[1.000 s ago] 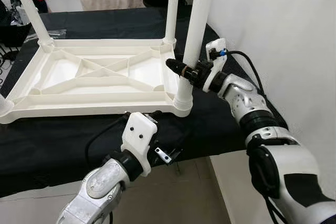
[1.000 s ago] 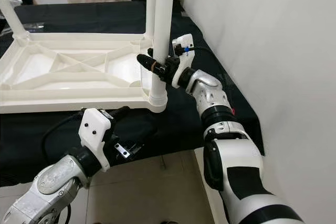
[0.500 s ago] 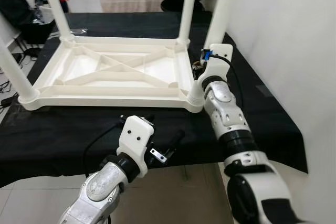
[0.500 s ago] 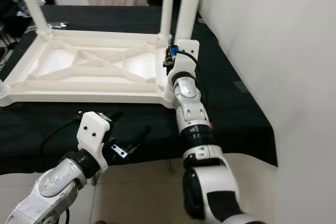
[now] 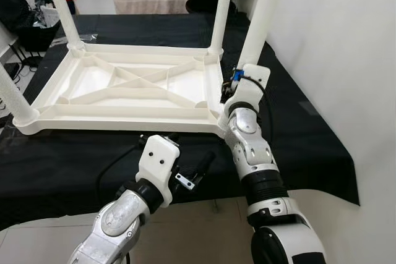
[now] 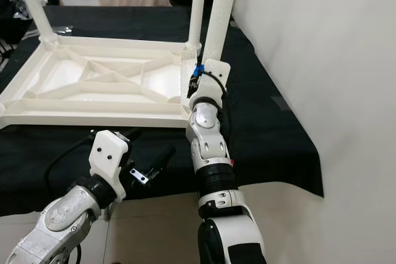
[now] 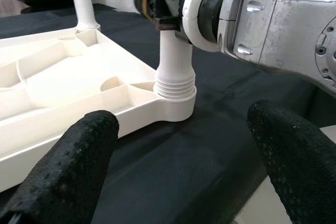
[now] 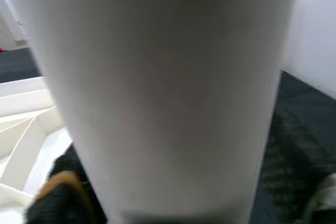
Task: Building children table
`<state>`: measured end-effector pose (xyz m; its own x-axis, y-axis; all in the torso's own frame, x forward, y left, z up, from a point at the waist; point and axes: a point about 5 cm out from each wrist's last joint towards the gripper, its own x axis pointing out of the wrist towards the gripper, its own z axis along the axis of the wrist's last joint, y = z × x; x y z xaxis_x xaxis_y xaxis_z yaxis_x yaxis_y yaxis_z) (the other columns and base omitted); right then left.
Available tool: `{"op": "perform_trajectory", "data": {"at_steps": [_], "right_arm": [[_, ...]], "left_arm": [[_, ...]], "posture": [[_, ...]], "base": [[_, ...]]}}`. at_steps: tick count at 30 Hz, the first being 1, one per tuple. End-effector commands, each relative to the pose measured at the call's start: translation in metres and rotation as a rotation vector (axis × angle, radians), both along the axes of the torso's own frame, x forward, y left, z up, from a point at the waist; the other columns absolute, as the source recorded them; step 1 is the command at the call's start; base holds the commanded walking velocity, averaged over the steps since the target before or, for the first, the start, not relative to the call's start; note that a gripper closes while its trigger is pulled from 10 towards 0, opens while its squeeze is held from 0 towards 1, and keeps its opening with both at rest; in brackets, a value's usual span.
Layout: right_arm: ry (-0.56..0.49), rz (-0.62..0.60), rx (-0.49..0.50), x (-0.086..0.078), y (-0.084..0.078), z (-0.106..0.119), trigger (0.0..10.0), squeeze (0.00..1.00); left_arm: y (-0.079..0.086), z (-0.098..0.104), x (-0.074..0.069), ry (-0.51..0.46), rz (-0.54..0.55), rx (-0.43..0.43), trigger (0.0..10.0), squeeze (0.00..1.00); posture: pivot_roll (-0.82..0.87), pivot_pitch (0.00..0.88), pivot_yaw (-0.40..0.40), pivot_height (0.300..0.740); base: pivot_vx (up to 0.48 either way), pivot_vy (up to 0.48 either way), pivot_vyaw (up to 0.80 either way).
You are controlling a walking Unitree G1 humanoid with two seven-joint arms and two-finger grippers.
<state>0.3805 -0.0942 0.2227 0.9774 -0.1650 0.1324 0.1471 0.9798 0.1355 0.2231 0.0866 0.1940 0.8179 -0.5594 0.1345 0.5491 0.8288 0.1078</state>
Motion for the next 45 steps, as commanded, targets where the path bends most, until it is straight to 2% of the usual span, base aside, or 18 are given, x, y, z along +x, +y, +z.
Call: {"op": "perform_trajectory", "data": {"at_steps": [1,4,7,8,9,10,11,14,18,21,28,35,36,40,42,43,44,45], "right_arm": [[-0.025,-0.009,-0.009,-0.001,-0.009,0.004,10.0,0.00],[-0.071,0.058,-0.020,0.002,-0.017,0.012,10.0,0.00],[-0.114,0.313,-0.004,0.010,-0.028,0.020,10.0,0.00],[-0.114,0.313,-0.004,0.010,-0.028,0.020,10.0,0.00],[-0.128,0.435,0.032,0.011,-0.032,0.023,10.0,0.00],[-0.139,0.554,0.018,0.011,-0.038,0.025,10.0,0.00],[-0.139,0.554,0.018,0.011,-0.038,0.025,10.0,0.00],[-0.125,0.795,-0.026,0.009,-0.049,0.025,10.0,0.00],[-0.112,0.894,-0.044,0.007,-0.052,0.023,10.0,0.00],[-0.082,1.169,-0.082,-0.002,-0.045,0.015,10.0,0.00],[0.016,1.349,-0.089,-0.001,-0.025,0.003,10.0,0.00],[0.030,1.366,-0.111,0.004,-0.011,0.003,10.0,0.00],[0.030,1.365,-0.105,0.005,-0.010,0.004,0.0,0.00],[0.014,1.334,-0.112,0.007,-0.010,0.006,0.0,0.00],[0.012,1.261,-0.128,0.010,-0.011,0.006,0.0,0.00],[0.004,1.161,-0.135,0.015,-0.013,0.008,0.0,0.00],[0.004,1.161,-0.135,0.015,-0.013,0.008,0.0,0.00],[-0.002,1.042,-0.132,0.019,-0.016,0.009,0.0,0.00]], "left_arm": [[0.000,-0.002,0.000,0.000,0.005,-0.005,10.0,0.00],[0.000,-0.002,0.000,-0.001,0.005,-0.004,10.0,0.00],[0.000,-0.002,0.001,-0.004,0.005,-0.003,10.0,0.00],[0.000,-0.002,0.001,-0.004,0.005,-0.003,10.0,0.00],[-0.001,-0.002,0.001,-0.004,0.005,-0.003,10.0,0.00],[-0.001,-0.002,0.001,-0.005,0.005,-0.002,10.0,0.00],[-0.001,-0.002,0.001,-0.005,0.005,-0.002,10.0,0.00],[-0.001,-0.001,0.002,-0.008,0.003,-0.004,10.0,0.00],[-0.002,-0.001,0.002,-0.010,0.001,-0.005,10.0,0.00],[-0.004,0.000,0.001,-0.015,-0.008,-0.011,10.0,0.00],[-0.006,0.003,-0.001,-0.021,-0.020,-0.015,10.0,0.00],[-0.005,0.003,-0.003,-0.019,-0.018,-0.012,10.0,0.00],[-0.005,0.003,-0.003,-0.018,-0.019,-0.012,10.0,0.00],[-0.006,0.002,-0.003,-0.016,-0.020,-0.013,10.0,0.00],[-0.006,0.002,-0.003,-0.017,-0.020,-0.014,10.0,0.00],[-0.007,0.002,-0.003,-0.017,-0.020,-0.014,10.0,0.00],[-0.007,0.002,-0.003,-0.017,-0.020,-0.014,10.0,0.00],[-0.006,0.002,-0.002,-0.018,-0.019,-0.014,10.0,0.00]], "posture": [[0.12,0.137,-0.079,0.740],[0.11,0.137,-0.078,0.740],[0.11,0.135,-0.078,0.740],[0.11,0.135,-0.078,0.740],[0.11,0.131,-0.078,0.740],[0.11,0.129,-0.077,0.740],[0.11,0.129,-0.077,0.740],[0.11,0.124,-0.078,0.740],[0.12,0.121,-0.079,0.740],[0.12,0.117,-0.080,0.740],[0.14,0.114,-0.087,0.740],[0.15,0.117,-0.091,0.740],[0.14,0.118,-0.091,0.740],[0.14,0.118,-0.091,0.740],[0.14,0.120,-0.092,0.740],[0.14,0.121,-0.091,0.740],[0.14,0.121,-0.091,0.740],[0.13,0.121,-0.084,0.740]], "base": [[0.000,0.000,0.00],[0.000,0.000,0.00],[0.000,0.000,0.00],[0.000,0.000,0.00],[0.000,0.000,0.00],[0.000,0.000,0.00],[0.000,0.000,0.00],[0.000,0.000,0.00],[0.000,0.000,0.00],[0.000,0.000,0.00],[0.000,0.000,0.00],[0.000,0.000,0.00],[0.000,0.000,0.00],[0.000,0.000,0.00],[0.000,0.000,0.00],[0.000,0.000,0.00],[0.000,0.000,0.00],[0.000,0.000,0.00]]}}
